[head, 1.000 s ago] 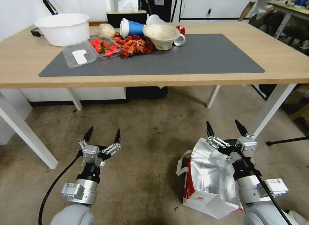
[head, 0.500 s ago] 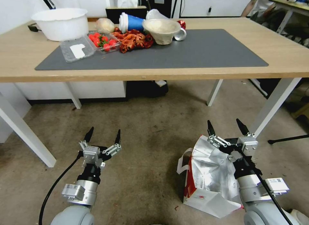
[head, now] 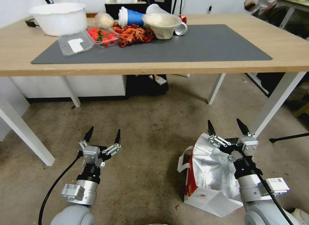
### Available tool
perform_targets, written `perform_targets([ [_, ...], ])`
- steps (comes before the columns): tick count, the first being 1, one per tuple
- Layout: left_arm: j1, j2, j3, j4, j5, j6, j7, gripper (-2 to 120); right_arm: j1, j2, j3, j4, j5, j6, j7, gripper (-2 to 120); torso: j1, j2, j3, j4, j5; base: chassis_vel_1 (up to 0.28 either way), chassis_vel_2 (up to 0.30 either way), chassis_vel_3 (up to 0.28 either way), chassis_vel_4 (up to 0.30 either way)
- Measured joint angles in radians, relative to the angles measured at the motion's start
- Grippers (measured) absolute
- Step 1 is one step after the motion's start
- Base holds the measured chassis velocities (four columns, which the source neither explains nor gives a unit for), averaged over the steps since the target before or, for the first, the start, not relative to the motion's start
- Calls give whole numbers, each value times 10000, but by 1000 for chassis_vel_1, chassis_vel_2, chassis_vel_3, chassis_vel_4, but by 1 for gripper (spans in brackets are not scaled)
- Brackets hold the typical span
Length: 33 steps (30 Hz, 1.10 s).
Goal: Pick up the food delivery bag from the floor and place it on the table.
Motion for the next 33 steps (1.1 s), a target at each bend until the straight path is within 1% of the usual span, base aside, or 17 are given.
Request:
perform_targets([
  [13, -128, -23, 12, 237, 47, 1, -27, 100, 262, -132, 60, -167, 116, -279, 28, 100, -18, -533, -513, 0, 0, 0, 0, 0, 0],
  [17, -156, -7, -11, 234, 51, 25, -48, 100, 288, -153, 108, -197, 194, -324, 32, 100, -52, -670, -526, 0, 0, 0, 0, 0, 0],
  [28, -334, 87, -45, 391, 53, 94, -94, 100, 476, -310, 380, -342, 510, -557, 23, 100, -64, -690, -527, 0, 1, 0, 0, 0, 0],
  [33, -530, 144, -47, 690, -210, -244, -217, 100, 477, -462, 980, -529, 718, -699, -123, 100, -64, -663, -526, 0, 1, 0, 0, 0, 0],
])
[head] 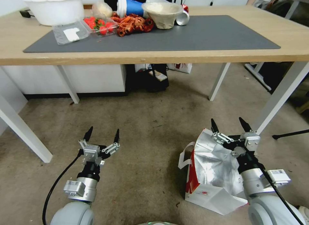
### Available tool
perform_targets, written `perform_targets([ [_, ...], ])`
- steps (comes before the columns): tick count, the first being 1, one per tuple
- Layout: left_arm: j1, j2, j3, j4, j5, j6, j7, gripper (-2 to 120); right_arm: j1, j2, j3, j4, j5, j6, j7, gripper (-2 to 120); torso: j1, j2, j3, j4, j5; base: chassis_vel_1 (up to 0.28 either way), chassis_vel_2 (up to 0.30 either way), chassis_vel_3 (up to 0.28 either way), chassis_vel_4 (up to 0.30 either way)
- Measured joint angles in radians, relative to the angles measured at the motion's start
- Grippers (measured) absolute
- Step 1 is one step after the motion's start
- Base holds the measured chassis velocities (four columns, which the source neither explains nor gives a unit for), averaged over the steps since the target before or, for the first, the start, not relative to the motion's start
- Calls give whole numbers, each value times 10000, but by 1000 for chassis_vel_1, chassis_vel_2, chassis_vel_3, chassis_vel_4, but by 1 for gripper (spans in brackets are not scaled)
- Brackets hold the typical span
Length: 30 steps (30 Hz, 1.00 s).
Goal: Pick up the food delivery bag from the floor and place it on the table.
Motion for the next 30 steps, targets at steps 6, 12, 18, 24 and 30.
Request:
perform_targets([
  [6, -74, 139, -59, 154, -124, -15, -119, 100, -93, -155, 941, -471, 74, 73, -253, 100, 3, 20, 0, 0, 0, 0, 0, 0, 0],
  [12, -241, 196, -52, 358, -64, 151, -192, 100, -84, -310, 1839, -1180, 91, 321, -507, 100, 8, 36, 0, 0, -1, 0, 0, 0, 0],
  [18, -429, 251, 14, 616, 140, 157, -449, 100, 260, -418, 2402, -2068, -145, 409, -850, 100, 11, 50, -1, 0, -1, 0, 0, 0, 0],
  [24, -566, 290, 159, 772, 85, 300, -629, 100, 759, -609, 2520, -3080, -373, 429, -964, 100, 13, 59, 0, 0, 1, 0, 0, 0, 0],
  [30, -649, 282, 269, 855, 144, 639, -955, 100, 1174, -725, 2391, -3746, -471, 250, -1018, 100, 13, 64, -1, 0, -1, 0, 0, 0, 0],
])
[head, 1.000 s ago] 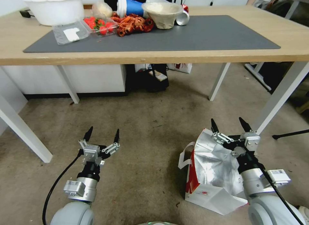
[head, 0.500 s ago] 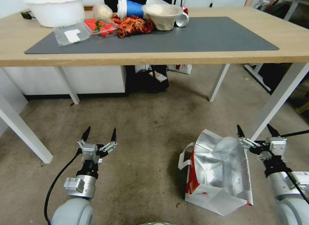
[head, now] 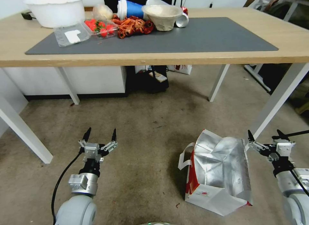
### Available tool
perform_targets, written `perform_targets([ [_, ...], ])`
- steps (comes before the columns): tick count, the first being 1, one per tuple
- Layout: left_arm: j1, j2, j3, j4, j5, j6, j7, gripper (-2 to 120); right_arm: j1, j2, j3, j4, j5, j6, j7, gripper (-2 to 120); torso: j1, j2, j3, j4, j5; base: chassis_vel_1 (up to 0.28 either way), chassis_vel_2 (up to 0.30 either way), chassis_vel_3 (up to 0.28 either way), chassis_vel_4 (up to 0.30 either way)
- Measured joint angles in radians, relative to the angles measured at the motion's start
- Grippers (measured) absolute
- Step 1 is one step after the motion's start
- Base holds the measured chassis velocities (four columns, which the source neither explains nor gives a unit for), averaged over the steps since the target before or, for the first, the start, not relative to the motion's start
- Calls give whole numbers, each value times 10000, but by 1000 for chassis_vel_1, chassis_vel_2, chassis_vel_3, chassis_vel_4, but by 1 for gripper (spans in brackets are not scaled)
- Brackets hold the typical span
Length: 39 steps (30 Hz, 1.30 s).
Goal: Pick up the food delivery bag from the floor and place it on the table.
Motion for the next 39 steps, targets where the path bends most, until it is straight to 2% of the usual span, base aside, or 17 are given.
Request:
perform_targets([
  [13, 34, 27, 28, 141, 7, -13, 22, 100, 695, -165, -626, -1659, -156, -610, -171, 100, 1, 10, 0, 1, 0, 0, 0, 0, 0],
  [26, 192, -11, 67, 51, 150, -129, 48, 100, 888, -183, -1126, -1975, 525, -1120, -201, 99, 2, 16, 0, 0, 0, 0, 0, 0, 0],
  [32, 285, -27, 66, -14, 180, -199, 34, 100, 958, -180, -1281, -2012, 723, -1408, -18, 84, 3, 17, 0, 0, -1, 0, 0, 0, 0],
  [35, 320, -27, 46, -38, 187, -242, 25, 100, 977, -180, -1306, -2087, 787, -1429, -3, 69, 3, 17, 0, 0, -1, 0, 0, 0, 0],
  [36, 320, -27, 46, -38, 187, -242, 25, 100, 977, -180, -1306, -2087, 787, -1429, -3, 69, 3, 17, 0, 0, -1, 0, 0, 0, 0],
  [38, 331, -20, 42, -55, 192, -248, 16, 100, 960, -178, -1327, -2112, 850, -1429, 12, 57, 3, 18, 0, 0, -1, 0, 0, 0, 0],
  [39, 331, -20, 42, -55, 192, -248, 16, 100, 960, -178, -1327, -2112, 850, -1429, 12, 57, 3, 18, 0, 0, -1, 0, 0, 0, 0],
])
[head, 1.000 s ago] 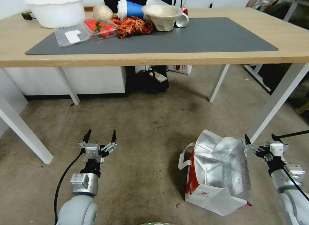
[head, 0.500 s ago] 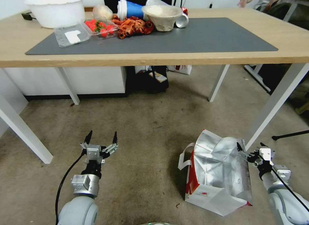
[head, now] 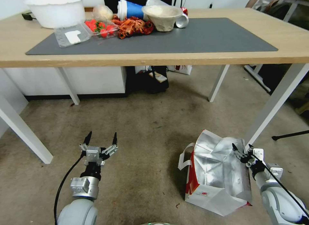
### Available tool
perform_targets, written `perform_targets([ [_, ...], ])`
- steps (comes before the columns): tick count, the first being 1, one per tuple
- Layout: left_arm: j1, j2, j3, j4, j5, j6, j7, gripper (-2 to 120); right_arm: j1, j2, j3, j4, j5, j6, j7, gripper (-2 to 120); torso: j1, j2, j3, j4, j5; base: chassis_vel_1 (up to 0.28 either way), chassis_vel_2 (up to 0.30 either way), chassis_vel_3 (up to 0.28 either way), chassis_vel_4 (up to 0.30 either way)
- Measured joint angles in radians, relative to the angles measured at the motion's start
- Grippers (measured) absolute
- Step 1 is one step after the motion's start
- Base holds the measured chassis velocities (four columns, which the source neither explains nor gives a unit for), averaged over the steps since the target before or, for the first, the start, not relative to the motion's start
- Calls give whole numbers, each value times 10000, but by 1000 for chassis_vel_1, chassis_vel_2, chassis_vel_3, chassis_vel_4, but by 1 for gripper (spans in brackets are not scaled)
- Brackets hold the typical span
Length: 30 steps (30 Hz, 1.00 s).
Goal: Pick up the food delivery bag from the floor and place it on the table.
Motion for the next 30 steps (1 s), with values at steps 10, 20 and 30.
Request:
perform_targets([
  [10, 28, -24, 7, -31, 22, -31, -9, 100, -15, 22, -53, -97, 100, 108, 27, 18, 0, 1, 0, 0, 1, 0, 0, 0, 0],
  [20, 31, -27, 9, -13, 20, -43, -9, 100, -28, 48, -61, -163, 188, 251, 22, 0, 0, 2, 0, 0, 0, 0, 0, 0, 0],
  [30, -32, -58, 5, 19, 17, -59, -4, 100, -330, 105, -60, 480, 462, 384, 16, 0, 0, 2, 0, 0, 0, 0, 0, 0, 0],
])
